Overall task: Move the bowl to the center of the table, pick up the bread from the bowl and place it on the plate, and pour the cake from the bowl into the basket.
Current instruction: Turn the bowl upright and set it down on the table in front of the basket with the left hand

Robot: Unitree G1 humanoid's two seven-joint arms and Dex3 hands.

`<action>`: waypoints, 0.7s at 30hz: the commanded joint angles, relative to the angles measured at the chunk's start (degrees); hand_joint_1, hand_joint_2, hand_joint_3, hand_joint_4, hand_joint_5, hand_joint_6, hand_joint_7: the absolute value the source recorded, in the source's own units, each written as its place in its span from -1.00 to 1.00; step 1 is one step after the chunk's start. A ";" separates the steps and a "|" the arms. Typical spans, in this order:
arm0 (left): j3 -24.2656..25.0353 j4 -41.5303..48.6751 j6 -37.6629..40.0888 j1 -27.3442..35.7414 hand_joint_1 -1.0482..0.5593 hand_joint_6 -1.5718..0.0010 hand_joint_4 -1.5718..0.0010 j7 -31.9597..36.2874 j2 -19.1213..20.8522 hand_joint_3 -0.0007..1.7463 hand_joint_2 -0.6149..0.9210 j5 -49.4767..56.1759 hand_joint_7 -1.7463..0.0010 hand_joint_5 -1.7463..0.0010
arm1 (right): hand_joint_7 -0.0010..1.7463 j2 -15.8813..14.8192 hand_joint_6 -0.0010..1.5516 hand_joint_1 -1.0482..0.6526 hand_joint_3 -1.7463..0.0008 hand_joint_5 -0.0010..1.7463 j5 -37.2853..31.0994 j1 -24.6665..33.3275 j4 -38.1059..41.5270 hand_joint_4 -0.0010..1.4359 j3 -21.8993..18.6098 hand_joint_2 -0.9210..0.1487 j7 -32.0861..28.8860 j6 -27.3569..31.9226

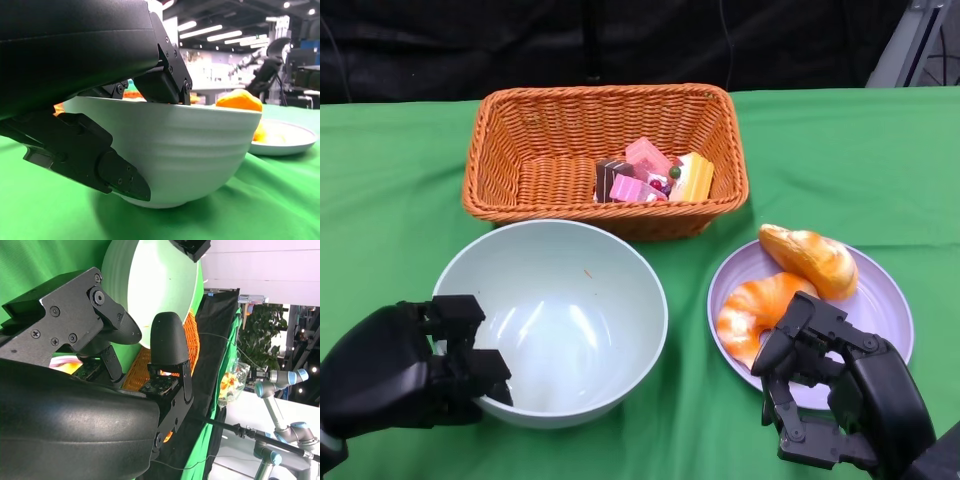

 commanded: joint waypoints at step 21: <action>6.38 -0.32 -10.43 -0.81 -0.94 0.80 0.68 -37.95 6.56 -0.82 1.00 -18.64 1.00 1.00 | 0.76 -1.22 -0.19 0.25 -0.38 1.00 -1.39 -1.61 3.34 0.08 -1.34 -0.28 -0.59 -2.59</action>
